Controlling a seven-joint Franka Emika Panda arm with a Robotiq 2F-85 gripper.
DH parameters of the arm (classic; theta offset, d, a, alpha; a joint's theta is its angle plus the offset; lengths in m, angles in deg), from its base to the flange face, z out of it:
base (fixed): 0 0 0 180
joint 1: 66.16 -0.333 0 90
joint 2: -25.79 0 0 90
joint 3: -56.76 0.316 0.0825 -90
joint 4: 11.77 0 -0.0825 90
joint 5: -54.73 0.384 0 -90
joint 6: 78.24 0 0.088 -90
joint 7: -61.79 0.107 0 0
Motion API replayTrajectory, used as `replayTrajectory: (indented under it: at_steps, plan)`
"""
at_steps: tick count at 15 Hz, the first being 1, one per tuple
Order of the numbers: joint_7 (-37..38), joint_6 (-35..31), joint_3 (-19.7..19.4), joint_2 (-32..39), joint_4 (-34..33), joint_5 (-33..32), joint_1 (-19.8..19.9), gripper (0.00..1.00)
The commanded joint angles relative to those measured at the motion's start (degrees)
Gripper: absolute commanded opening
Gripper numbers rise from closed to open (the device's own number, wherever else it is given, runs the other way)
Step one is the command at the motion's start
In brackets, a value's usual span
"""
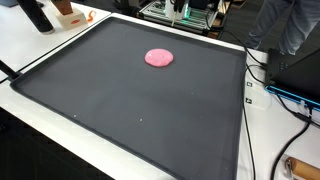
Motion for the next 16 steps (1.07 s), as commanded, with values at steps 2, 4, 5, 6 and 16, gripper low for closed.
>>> replayTrajectory:
  at_steps: [2, 4, 5, 6, 16]
  plan:
    - [-0.1, 0.2, 0.8, 0.0, -0.1, 0.1, 0.8, 0.12]
    - [-0.1, 0.2, 0.8, 0.0, -0.1, 0.1, 0.8, 0.03]
    - [-0.9, 0.2, 0.5, 0.1, 0.4, 0.9, 0.9, 0.03]
    - [-1.7, -0.7, 0.3, -0.1, 1.1, 1.3, 1.0, 0.03]
    - [-17.2, -14.3, -2.5, -1.4, 12.5, 6.5, 3.5, 0.03]
